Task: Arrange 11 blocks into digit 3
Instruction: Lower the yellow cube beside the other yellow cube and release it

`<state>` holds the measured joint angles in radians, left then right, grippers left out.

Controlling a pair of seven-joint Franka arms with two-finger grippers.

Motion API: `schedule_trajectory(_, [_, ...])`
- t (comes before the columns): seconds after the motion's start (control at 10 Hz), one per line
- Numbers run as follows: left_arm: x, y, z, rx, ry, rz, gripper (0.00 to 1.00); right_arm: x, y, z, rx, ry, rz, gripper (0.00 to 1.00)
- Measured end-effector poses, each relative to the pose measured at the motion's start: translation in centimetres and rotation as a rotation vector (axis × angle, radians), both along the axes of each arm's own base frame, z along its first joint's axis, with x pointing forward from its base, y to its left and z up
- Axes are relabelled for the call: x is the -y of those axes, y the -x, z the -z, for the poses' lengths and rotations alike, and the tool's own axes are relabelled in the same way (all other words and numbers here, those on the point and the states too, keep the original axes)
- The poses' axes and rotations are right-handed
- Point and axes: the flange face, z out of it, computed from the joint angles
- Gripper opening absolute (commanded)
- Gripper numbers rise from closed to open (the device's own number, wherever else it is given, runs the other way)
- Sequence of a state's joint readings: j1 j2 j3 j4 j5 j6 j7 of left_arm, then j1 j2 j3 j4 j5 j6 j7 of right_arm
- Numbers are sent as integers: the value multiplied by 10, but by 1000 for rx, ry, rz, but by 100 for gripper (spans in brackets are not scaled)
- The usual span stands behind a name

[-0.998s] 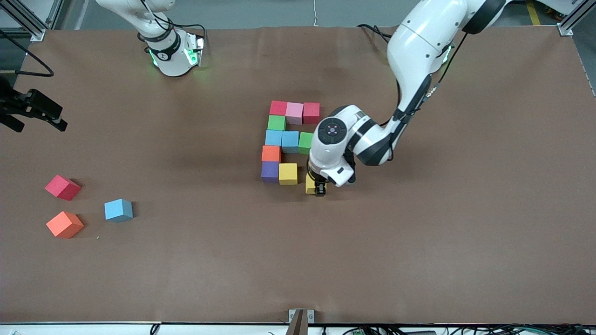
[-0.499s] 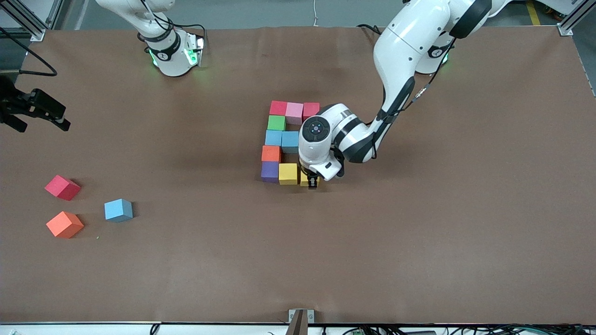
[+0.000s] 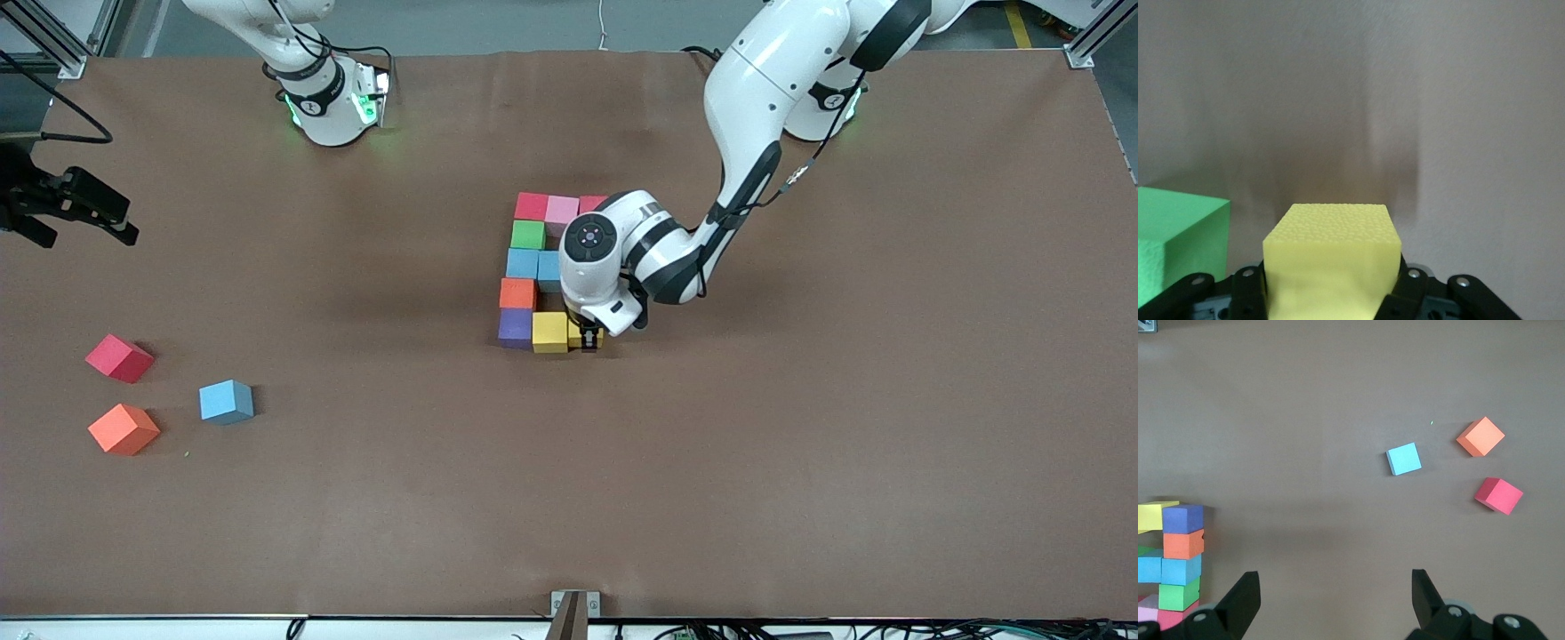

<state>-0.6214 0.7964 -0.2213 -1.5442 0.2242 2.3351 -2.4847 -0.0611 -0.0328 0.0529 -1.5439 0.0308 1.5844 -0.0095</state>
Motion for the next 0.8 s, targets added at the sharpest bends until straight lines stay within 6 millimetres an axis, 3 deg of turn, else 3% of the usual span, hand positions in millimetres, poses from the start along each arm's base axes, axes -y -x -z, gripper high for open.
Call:
schedule_trajectory(0.4, [1,1,0,4,-4,0,21,1,0,0,0,0,2,100])
schedule_trajectory(0.5, [1,1,0,6,-5,1,40,2,0,0,1,0,3,100])
schedule_trajectory(0.6, [1,1,0,7,-6,1,99,2,0,0,1,0,3,100])
schedule_trajectory(0.8, [-3,-2,2,17,-18,8,100,2,0,0,2,0,3,100])
